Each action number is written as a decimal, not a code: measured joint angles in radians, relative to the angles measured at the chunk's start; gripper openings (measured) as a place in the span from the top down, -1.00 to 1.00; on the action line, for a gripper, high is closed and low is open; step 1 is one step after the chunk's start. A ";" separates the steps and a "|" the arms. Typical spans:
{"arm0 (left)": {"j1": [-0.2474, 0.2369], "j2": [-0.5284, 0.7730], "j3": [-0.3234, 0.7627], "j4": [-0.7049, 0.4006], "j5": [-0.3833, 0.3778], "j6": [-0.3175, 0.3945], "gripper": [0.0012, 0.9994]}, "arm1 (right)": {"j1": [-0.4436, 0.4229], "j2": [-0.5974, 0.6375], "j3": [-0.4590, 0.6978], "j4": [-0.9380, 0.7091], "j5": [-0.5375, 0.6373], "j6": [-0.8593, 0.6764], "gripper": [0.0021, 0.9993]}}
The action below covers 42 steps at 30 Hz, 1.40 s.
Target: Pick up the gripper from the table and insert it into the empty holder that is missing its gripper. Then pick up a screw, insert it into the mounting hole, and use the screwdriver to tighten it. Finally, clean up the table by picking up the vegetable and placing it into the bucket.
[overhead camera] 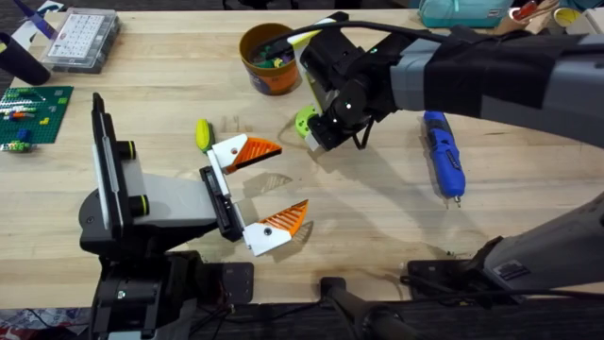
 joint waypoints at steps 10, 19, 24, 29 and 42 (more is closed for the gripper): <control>0.000 0.000 0.000 0.000 0.000 0.000 -0.98 | 0.000 -0.015 0.001 -0.020 -0.001 -0.008 0.52; 0.000 0.000 0.000 0.000 0.000 0.000 -0.98 | 0.000 -0.057 0.021 -0.022 -0.001 -0.014 0.52; 0.000 0.000 0.000 0.000 0.000 0.000 -0.98 | 0.000 -0.057 0.021 0.003 -0.006 -0.014 0.52; 0.000 0.000 0.000 0.000 0.000 0.000 -0.98 | 0.000 -0.043 0.021 0.035 -0.021 -0.014 0.52; 0.000 0.000 0.000 0.000 0.000 0.000 -0.98 | 0.000 -0.020 0.021 0.053 -0.044 -0.014 0.52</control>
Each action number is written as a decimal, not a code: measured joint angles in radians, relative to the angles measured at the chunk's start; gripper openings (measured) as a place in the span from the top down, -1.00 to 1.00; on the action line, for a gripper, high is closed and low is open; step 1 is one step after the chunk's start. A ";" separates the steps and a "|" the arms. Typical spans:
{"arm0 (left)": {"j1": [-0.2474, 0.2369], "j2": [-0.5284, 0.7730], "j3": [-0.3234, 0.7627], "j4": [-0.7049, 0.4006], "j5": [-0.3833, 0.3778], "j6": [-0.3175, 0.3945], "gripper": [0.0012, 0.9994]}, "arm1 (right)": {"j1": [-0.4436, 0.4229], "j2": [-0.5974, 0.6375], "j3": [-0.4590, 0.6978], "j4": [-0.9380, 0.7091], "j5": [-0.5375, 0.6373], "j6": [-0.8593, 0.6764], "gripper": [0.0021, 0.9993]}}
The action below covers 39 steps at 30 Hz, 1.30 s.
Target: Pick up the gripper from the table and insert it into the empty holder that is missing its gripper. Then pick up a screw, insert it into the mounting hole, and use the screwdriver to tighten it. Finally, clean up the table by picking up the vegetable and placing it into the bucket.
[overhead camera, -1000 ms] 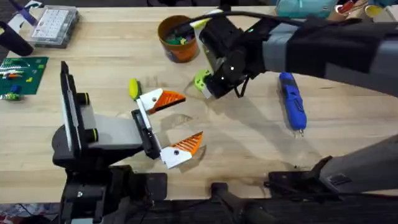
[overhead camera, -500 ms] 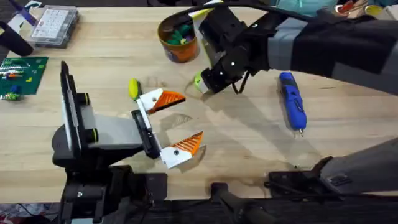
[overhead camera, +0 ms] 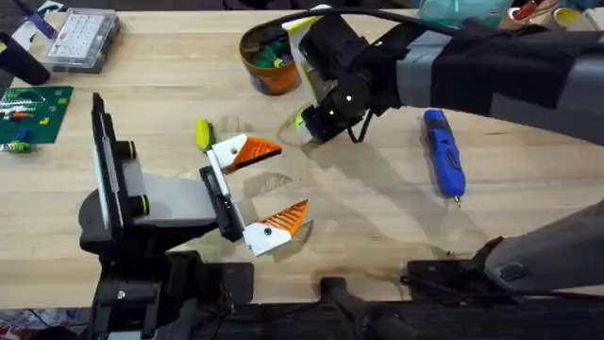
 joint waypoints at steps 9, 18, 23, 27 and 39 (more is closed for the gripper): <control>0.000 0.000 0.000 0.000 0.000 0.000 -0.98 | 0.000 0.038 0.001 0.002 -0.005 0.000 0.52; 0.000 0.000 0.000 0.000 0.000 0.000 -0.98 | 0.002 0.038 0.004 0.004 -0.005 0.000 0.52; 0.000 0.000 0.000 0.000 0.000 0.000 -0.98 | 0.002 0.038 0.004 0.004 -0.005 0.000 0.52; 0.000 0.000 0.000 0.000 0.000 0.000 -0.98 | 0.002 0.038 0.004 0.004 -0.005 0.000 0.52; 0.000 0.000 0.000 0.000 0.000 0.000 -0.98 | 0.002 0.038 0.004 0.005 -0.006 -0.006 0.98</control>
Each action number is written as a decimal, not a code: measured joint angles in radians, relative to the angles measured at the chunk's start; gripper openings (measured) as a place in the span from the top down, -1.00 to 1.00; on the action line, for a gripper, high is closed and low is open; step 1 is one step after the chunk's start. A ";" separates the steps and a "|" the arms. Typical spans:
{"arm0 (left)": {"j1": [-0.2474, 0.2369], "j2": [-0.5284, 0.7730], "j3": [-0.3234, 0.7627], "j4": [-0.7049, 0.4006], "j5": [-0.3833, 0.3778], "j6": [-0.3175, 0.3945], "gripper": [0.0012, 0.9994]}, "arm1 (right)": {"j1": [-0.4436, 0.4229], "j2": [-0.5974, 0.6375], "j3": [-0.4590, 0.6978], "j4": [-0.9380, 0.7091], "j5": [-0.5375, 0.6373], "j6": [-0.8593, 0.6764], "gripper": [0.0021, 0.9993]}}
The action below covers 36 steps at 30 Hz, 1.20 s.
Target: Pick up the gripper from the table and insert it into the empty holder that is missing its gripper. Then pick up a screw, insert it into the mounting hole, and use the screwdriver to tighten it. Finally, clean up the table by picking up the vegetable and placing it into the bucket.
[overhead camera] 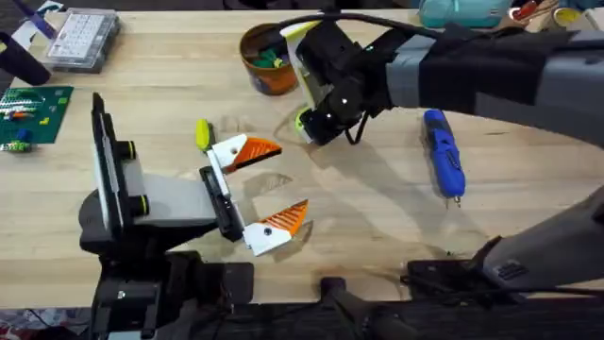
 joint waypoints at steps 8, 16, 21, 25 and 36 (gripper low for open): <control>0.000 0.000 0.000 0.000 0.000 0.000 -0.98 | 0.000 0.000 0.000 0.000 0.000 -0.001 0.99; 0.000 0.000 0.000 0.000 0.000 0.000 -0.98 | 0.000 0.000 0.000 0.000 0.000 -0.001 0.99; 0.000 0.000 0.000 0.000 0.000 0.000 -0.98 | 0.000 -0.014 0.000 -0.006 0.000 -0.002 0.99; 0.000 0.000 0.000 0.000 0.000 0.000 -0.98 | 0.000 -0.074 0.000 -0.008 0.000 -0.001 0.99; 0.000 0.000 0.000 0.000 0.000 0.000 -0.98 | 0.000 -0.305 0.000 -0.043 0.000 -0.025 0.99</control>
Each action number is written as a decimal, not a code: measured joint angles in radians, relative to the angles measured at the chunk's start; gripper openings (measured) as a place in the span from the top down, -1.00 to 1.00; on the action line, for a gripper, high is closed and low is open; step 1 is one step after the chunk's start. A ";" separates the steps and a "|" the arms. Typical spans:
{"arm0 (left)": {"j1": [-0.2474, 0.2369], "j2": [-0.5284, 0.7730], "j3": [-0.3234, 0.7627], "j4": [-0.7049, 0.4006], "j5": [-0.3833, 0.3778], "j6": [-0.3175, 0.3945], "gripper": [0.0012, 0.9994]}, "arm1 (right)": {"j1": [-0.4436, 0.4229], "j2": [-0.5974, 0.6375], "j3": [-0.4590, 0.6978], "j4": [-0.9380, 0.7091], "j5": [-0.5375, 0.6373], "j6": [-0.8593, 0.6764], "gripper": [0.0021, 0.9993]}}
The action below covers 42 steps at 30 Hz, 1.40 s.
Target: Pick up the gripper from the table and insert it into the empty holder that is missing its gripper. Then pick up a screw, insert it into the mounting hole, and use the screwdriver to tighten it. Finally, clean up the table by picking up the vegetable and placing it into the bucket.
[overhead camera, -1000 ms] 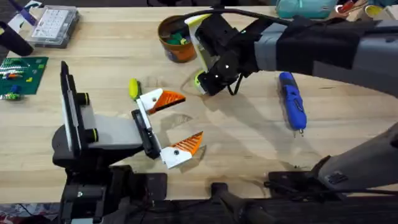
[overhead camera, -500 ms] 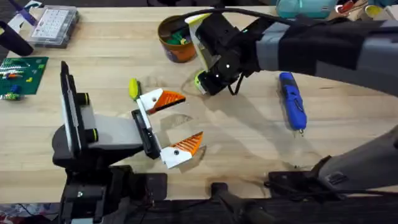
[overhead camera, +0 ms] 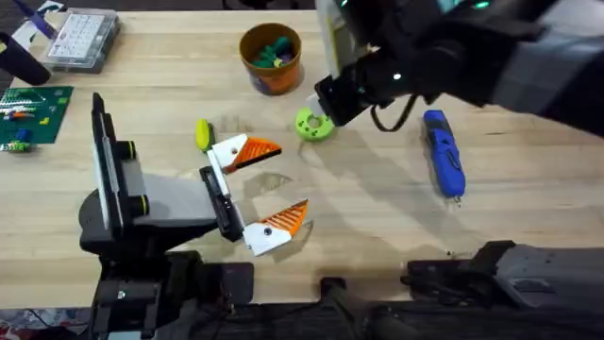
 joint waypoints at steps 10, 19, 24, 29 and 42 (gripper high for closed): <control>0.000 0.000 0.000 0.000 0.000 0.000 -0.98 | 0.000 -0.052 0.147 -0.171 -0.001 -0.085 0.99; 0.000 0.000 0.000 0.000 0.000 0.000 -0.98 | 0.024 -0.033 0.280 -0.220 -0.051 -0.154 0.99; 0.000 0.000 0.000 0.000 0.000 0.000 -0.98 | 0.061 0.040 0.381 -0.316 -0.082 -0.210 0.99; 0.000 0.000 0.000 0.000 0.000 0.000 -0.98 | 0.108 0.137 0.523 -0.427 -0.097 -0.263 0.99; 0.000 0.000 0.000 0.000 0.000 0.000 -0.98 | 0.262 0.217 0.615 -0.467 -0.120 -0.395 0.99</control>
